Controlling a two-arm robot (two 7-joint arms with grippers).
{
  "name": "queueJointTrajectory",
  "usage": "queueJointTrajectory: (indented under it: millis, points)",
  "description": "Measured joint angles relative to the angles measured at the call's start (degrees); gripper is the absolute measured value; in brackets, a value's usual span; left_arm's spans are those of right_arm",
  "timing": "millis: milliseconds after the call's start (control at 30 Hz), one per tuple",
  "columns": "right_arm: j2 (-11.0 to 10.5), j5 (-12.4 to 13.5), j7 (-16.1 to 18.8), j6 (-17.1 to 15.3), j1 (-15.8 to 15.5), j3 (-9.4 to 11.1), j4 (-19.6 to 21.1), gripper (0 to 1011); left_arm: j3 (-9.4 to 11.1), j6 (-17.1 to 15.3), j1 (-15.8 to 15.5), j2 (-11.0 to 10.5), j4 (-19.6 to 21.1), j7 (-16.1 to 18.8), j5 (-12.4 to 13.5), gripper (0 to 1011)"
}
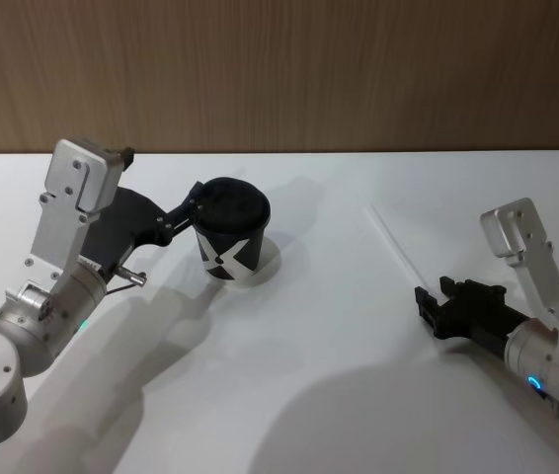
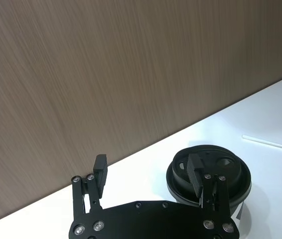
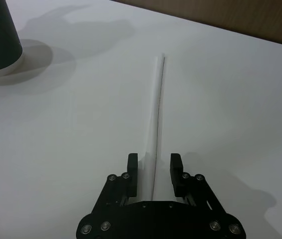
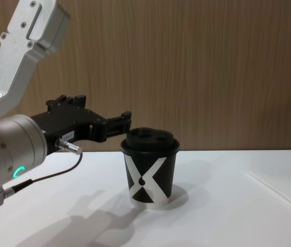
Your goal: Pick up the straw with one hand, pass it to the other hand, and insert it into the cup.
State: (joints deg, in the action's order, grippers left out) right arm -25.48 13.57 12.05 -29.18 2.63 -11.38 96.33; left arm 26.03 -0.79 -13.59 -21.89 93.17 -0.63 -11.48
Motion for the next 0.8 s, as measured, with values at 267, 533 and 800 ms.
queueJointTrajectory:
  millis: [267,533,800]
  points:
    - [-0.18,-0.88,0.28,-0.12,-0.02,-0.33,-0.13,241,0.00,0.00,0.00,0.00,0.00,0.00,0.00,1002]
    - [-0.34,-1.67,0.70,-0.13,0.07,-0.75,-0.46,134,0.00,0.00,0.00,0.00,0.00,0.00,0.00,1003]
    - [-0.40,-2.40,1.14,-0.12,0.12,-0.95,-0.87,78,0.00,0.00,0.00,0.00,0.00,0.00,0.00,1003]
